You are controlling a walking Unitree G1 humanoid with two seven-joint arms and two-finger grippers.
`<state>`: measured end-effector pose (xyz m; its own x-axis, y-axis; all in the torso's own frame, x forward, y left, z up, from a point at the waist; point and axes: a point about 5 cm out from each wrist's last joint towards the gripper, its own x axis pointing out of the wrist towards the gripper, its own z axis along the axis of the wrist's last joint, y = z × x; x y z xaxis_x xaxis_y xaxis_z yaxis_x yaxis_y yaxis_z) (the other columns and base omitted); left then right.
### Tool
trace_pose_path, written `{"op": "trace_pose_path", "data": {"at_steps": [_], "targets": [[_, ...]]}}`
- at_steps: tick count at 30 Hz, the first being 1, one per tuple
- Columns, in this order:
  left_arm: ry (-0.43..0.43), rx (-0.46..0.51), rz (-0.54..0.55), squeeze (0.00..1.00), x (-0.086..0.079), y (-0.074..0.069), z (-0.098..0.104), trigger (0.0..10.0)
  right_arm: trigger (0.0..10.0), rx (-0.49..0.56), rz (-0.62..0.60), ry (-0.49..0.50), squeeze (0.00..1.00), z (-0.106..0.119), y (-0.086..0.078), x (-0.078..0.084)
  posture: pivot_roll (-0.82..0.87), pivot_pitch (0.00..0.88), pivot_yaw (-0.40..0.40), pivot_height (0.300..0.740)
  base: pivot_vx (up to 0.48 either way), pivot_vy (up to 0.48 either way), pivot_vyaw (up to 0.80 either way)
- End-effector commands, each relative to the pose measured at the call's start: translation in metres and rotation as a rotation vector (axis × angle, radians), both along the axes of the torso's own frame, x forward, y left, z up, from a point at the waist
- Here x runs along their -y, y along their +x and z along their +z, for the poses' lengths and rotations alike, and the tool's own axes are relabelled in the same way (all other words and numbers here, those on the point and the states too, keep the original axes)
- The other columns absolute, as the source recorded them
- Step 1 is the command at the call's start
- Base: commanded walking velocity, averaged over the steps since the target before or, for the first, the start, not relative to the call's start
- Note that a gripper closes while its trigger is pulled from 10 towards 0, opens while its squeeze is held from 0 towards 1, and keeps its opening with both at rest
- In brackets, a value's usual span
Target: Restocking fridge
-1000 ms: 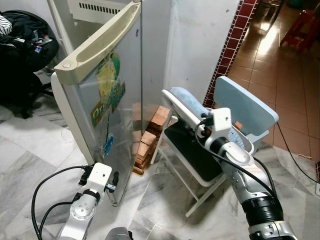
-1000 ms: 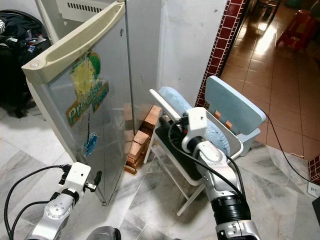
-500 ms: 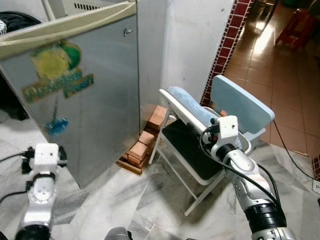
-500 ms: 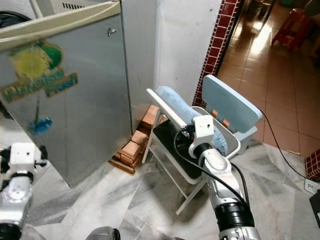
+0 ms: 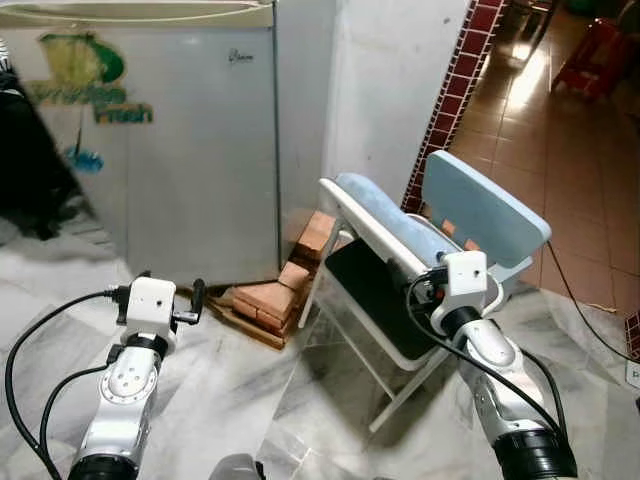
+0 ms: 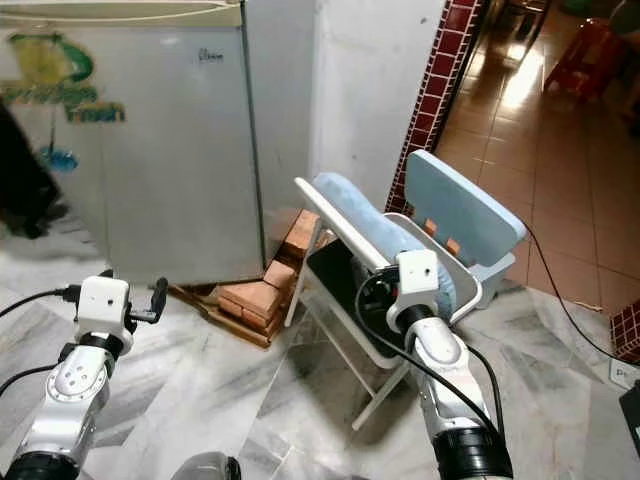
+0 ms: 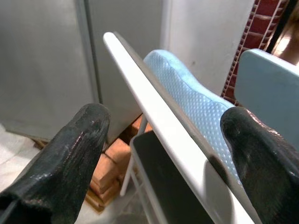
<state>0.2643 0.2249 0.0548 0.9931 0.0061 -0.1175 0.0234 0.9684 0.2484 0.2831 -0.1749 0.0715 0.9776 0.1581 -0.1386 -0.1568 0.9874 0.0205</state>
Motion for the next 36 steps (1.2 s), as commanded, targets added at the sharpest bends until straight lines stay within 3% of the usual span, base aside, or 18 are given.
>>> {"op": "trace_pose_path", "data": {"at_steps": [1,9,12,18,30,36], "targets": [[-0.004,0.004,0.01,0.0,-0.008,0.0,0.007,10.0,10.0,0.061,-0.034,0.003,0.0,0.009,0.0,0.003,0.01,0.0,-0.004,0.74,0.0,0.442,0.0],[-0.046,0.005,-0.023,0.0,0.003,-0.005,0.014,10.0,10.0,0.054,-0.127,0.038,0.0,0.005,-0.007,0.015,0.01,0.0,-0.005,0.74,-0.294,0.381,0.0],[-0.067,0.025,0.024,0.0,0.004,-0.002,0.02,10.0,10.0,0.058,-0.125,0.042,0.0,0.005,-0.009,0.014,0.01,0.0,-0.005,0.74,-0.31,0.369,-0.68],[-0.098,0.025,-0.005,0.0,0.013,-0.004,0.021,10.0,10.0,0.056,-0.135,0.052,0.0,0.003,-0.011,0.011,0.0,0.0,-0.013,0.74,-0.279,0.391,-0.8],[-0.12,0.022,0.008,0.0,0.015,-0.002,0.02,10.0,10.0,0.063,-0.164,0.055,0.0,0.003,-0.013,0.018,-0.01,0.0,-0.014,0.74,-0.02,0.441,-0.76],[-0.131,0.021,0.008,0.0,0.017,0.0,0.019,10.0,10.0,0.06,-0.161,0.058,0.0,0.002,-0.015,0.019,-0.01,0.0,-0.016,0.74,0.0,0.479,0.0]]}}
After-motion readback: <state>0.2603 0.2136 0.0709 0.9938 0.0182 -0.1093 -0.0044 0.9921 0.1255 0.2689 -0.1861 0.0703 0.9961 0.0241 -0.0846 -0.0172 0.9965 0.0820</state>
